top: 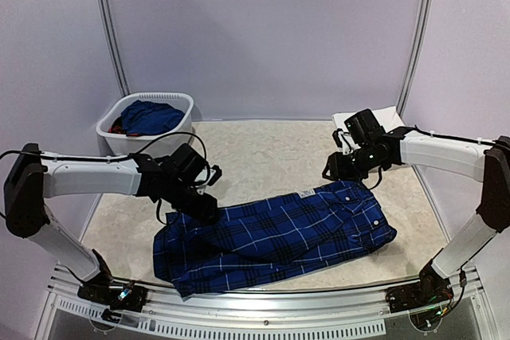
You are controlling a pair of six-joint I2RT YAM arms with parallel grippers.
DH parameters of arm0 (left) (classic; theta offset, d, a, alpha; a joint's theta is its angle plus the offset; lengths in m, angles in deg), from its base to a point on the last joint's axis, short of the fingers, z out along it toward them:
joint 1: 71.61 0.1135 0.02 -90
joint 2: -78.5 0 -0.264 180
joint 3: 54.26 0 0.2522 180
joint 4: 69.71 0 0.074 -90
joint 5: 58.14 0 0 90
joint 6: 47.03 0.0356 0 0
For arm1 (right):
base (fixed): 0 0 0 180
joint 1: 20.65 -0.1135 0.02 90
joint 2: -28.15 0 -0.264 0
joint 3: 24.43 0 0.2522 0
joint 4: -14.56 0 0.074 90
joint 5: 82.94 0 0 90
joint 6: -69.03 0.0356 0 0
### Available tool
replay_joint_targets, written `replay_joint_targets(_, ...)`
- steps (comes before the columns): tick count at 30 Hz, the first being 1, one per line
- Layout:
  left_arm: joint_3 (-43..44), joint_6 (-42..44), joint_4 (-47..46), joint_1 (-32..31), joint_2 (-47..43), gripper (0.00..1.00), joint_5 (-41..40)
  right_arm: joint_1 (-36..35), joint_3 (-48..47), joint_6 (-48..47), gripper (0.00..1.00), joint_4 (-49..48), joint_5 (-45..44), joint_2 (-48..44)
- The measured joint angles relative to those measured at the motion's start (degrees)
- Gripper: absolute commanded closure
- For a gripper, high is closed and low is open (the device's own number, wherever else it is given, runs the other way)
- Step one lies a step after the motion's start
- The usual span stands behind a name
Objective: Fold and stack the mixed laundry pile
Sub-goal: Fold the 1/3-folded shirt at the center of the board.
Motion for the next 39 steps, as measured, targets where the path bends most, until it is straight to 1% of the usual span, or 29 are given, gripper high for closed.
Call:
replay_joint_targets(2,-0.48,-0.72,-0.42,0.0,0.0,0.6,1.29,0.0,-0.07,-0.04,0.52,0.04,-0.02,0.35)
replay_joint_targets(7,-2.64,-2.4,-1.99,0.02,-1.36,0.59,4.59,0.0,-0.24,-0.31,0.52,-0.02,0.0,0.74)
replay_joint_targets(12,-3.98,-3.76,-2.73,0.02,-2.95,0.64,7.19,0.0,-0.66,-0.57,0.52,-0.2,0.28,1.6)
replay_joint_targets(18,-4.94,-5.4,-3.63,0.02,-2.82,0.61,8.68,0.0,-0.74,-0.72,0.52,-0.26,0.72,2.95)
replay_joint_targets(19,-4.94,-5.66,-3.76,0.02,-2.69,0.63,8.72,0.0,-0.74,-0.79,0.52,-0.28,0.76,3.08)
replay_joint_targets(23,-4.96,-6.6,-4.28,0.04,-2.38,0.79,9.16,0.0,-0.74,-0.9,0.53,-0.31,0.81,3.34)
replay_joint_targets(29,-5.66,-7.58,-5.42,0.07,-2.38,0.88,11.17,0.0,-0.74,-0.92,0.53,-0.33,0.79,3.45)
replay_joint_targets(31,-5.86,-7.82,-5.68,0.07,-2.38,0.89,11.76,0.0,-0.74,-0.94,0.53,-0.37,0.79,3.58)
replay_joint_targets(32,-5.86,-7.8,-5.81,0.07,-2.36,0.87,12.07,0.0,-0.74,-0.94,0.53,-0.39,0.79,3.65)
replay_joint_targets(33,-5.86,-7.76,-6.03,0.07,-2.36,0.78,12.39,0.0,-0.74,-0.94,0.53,-0.44,0.79,3.74)
replay_joint_targets(34,-5.86,-7.78,-6.21,0.07,-2.36,0.62,12.61,0.0,-0.74,-0.94,0.53,-0.46,0.79,3.76)
replay_joint_targets(35,-5.86,-7.89,-6.25,0.07,-2.36,0.49,12.74,0.0,-0.74,-0.96,0.53,-0.48,0.79,3.76)
replay_joint_targets(36,-5.88,-8.02,-6.19,0.09,-2.36,0.42,12.76,0.0,-0.74,-0.98,0.53,-0.52,0.79,3.76)
replay_joint_targets(37,-5.88,-7.82,-6.14,0.09,-2.38,0.38,12.5,0.0,-0.74,-1.05,0.53,-0.63,0.79,3.76)
replay_joint_targets(39,-5.9,-8.2,-5.81,0.13,-2.4,0.35,11.54,0.0,-0.74,-1.14,0.53,-0.7,0.79,3.76)
